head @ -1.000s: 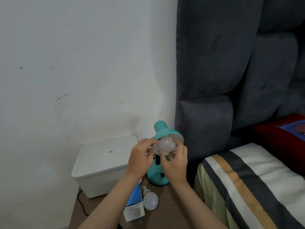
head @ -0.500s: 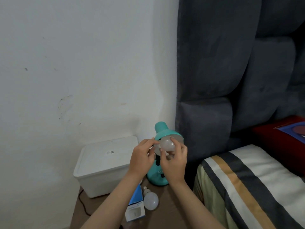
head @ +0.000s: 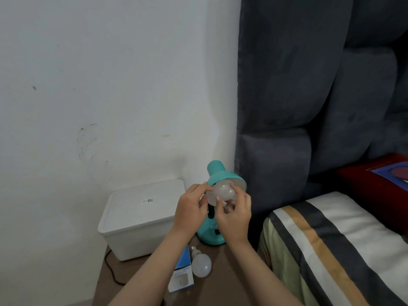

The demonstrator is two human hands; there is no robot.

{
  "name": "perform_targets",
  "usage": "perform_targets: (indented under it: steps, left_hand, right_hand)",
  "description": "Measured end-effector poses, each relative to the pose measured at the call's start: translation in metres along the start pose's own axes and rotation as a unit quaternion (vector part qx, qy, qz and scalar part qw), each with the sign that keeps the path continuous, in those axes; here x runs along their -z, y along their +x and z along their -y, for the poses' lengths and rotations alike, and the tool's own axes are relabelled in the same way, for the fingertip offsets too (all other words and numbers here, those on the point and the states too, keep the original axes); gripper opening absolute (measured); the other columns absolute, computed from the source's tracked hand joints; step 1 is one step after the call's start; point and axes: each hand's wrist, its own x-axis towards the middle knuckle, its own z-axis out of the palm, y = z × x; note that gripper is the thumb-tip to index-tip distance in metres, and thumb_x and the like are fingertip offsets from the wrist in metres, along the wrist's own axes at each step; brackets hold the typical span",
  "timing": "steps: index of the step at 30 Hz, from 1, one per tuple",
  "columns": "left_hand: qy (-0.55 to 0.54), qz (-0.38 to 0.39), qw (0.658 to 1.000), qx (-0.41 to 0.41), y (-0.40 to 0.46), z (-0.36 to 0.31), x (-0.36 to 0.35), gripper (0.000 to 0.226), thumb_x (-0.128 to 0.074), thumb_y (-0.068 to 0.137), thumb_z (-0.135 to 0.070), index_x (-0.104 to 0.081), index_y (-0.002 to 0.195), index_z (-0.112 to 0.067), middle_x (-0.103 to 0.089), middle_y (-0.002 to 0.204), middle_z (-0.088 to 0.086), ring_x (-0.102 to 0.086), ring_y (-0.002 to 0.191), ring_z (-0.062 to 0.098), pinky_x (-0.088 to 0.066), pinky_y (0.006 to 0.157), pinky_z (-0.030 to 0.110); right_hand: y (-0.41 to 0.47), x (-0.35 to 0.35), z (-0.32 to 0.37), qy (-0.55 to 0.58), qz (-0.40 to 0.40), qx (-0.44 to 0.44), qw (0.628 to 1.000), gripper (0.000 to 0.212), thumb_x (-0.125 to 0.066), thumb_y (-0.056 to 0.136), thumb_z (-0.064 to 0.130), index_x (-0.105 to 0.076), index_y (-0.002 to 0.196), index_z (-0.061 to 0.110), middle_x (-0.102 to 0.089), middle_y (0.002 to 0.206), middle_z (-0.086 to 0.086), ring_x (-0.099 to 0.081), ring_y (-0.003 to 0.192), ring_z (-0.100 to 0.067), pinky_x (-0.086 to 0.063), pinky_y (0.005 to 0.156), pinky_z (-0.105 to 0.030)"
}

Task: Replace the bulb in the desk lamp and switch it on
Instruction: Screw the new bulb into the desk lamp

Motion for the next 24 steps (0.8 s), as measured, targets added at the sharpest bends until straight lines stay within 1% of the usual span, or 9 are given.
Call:
perform_targets:
  steps: [2, 4, 6, 9, 11, 13, 19, 21, 24]
  left_hand:
    - [0.000, 0.000, 1.000, 0.001, -0.0003, 0.0001, 0.0000, 0.035, -0.056, 0.079, 0.007, -0.066, 0.100, -0.018, -0.067, 0.103, 0.004, -0.066, 0.086, 0.016, -0.056, 0.071, 0.038]
    - [0.003, -0.002, 1.000, 0.003, -0.0005, 0.0001, -0.0003, 0.034, -0.056, 0.079, 0.007, -0.066, 0.100, -0.019, -0.067, 0.103, 0.004, -0.066, 0.086, 0.015, -0.056, 0.071, 0.038]
    - [0.005, -0.003, 1.000, 0.001, -0.0003, -0.0004, -0.0006, 0.035, -0.057, 0.079, 0.007, -0.065, 0.099, -0.020, -0.067, 0.102, 0.003, -0.066, 0.084, 0.015, -0.056, 0.070, 0.038]
    - [0.001, -0.004, 1.000, 0.000, -0.0002, -0.0010, -0.0013, 0.036, -0.057, 0.079, 0.007, -0.065, 0.099, -0.021, -0.067, 0.102, 0.003, -0.066, 0.085, 0.015, -0.056, 0.071, 0.038]
    - [0.003, -0.002, 1.000, 0.003, -0.0001, -0.0012, -0.0013, 0.035, -0.057, 0.079, 0.007, -0.065, 0.100, -0.020, -0.067, 0.103, 0.004, -0.066, 0.087, 0.015, -0.057, 0.071, 0.038]
    - [0.004, -0.002, 1.000, 0.004, -0.0002, -0.0011, -0.0013, 0.033, -0.057, 0.080, 0.006, -0.065, 0.100, -0.019, -0.067, 0.102, 0.003, -0.065, 0.087, 0.015, -0.057, 0.071, 0.037]
    - [0.009, -0.004, 1.000, 0.001, -0.0024, -0.0032, -0.0005, 0.029, -0.058, 0.082, 0.004, -0.066, 0.099, -0.017, -0.067, 0.103, 0.004, -0.065, 0.087, 0.015, -0.057, 0.072, 0.035]
    - [0.005, -0.007, 1.000, 0.004, -0.0028, -0.0036, -0.0007, 0.028, -0.058, 0.081, 0.004, -0.066, 0.098, -0.017, -0.067, 0.102, 0.003, -0.065, 0.086, 0.014, -0.057, 0.071, 0.034]
    - [0.003, -0.010, 1.000, 0.003, -0.0039, -0.0046, -0.0012, 0.029, -0.058, 0.081, 0.005, -0.066, 0.098, -0.017, -0.067, 0.102, 0.003, -0.065, 0.086, 0.013, -0.056, 0.073, 0.030]
  right_hand:
    - [0.0034, 0.0025, 0.0048, -0.006, -0.010, -0.056, 0.998, 0.041, -0.073, 0.080, 0.027, -0.053, 0.113, 0.012, -0.060, 0.093, -0.006, -0.065, 0.071, -0.009, -0.057, 0.062, -0.022]
    - [0.0070, 0.0043, 0.0085, -0.011, -0.010, -0.097, 0.995, 0.045, -0.066, 0.081, 0.040, -0.050, 0.110, 0.010, -0.062, 0.077, -0.003, -0.064, 0.065, -0.008, -0.053, 0.056, -0.017]
    - [0.0085, 0.0048, 0.0089, -0.019, -0.014, -0.088, 0.996, 0.046, -0.064, 0.082, 0.043, -0.049, 0.110, 0.010, -0.060, 0.085, -0.004, -0.064, 0.072, -0.015, -0.049, 0.059, -0.013]
    - [0.0056, 0.0038, 0.0079, -0.020, -0.018, -0.034, 0.999, 0.040, -0.068, 0.084, 0.026, -0.053, 0.117, 0.010, -0.050, 0.106, -0.007, -0.060, 0.081, -0.014, -0.049, 0.067, -0.010]
    - [0.0021, 0.0034, 0.0030, -0.018, 0.000, 0.010, 1.000, 0.041, -0.071, 0.082, 0.014, -0.056, 0.119, 0.010, -0.046, 0.109, -0.008, -0.061, 0.081, -0.016, -0.053, 0.070, -0.014]
    - [0.0002, 0.0038, 0.0011, -0.013, 0.011, 0.012, 1.000, 0.045, -0.070, 0.078, 0.006, -0.055, 0.120, 0.010, -0.047, 0.110, -0.007, -0.063, 0.081, -0.018, -0.056, 0.071, -0.018]
    - [0.0055, 0.0039, 0.0084, -0.010, -0.004, -0.085, 0.996, 0.038, -0.070, 0.082, 0.030, -0.048, 0.107, 0.012, -0.065, 0.092, -0.011, -0.065, 0.069, -0.006, -0.051, 0.057, -0.013]
    - [0.0039, 0.0034, 0.0079, -0.012, -0.008, -0.068, 0.998, 0.041, -0.070, 0.081, 0.030, -0.048, 0.109, 0.009, -0.062, 0.102, -0.010, -0.066, 0.079, -0.013, -0.053, 0.062, -0.014]
    - [-0.0005, 0.0040, 0.0039, -0.024, -0.004, -0.005, 1.000, 0.055, -0.074, 0.078, 0.020, -0.045, 0.124, 0.009, -0.046, 0.119, -0.005, -0.059, 0.098, -0.016, -0.054, 0.077, -0.019]
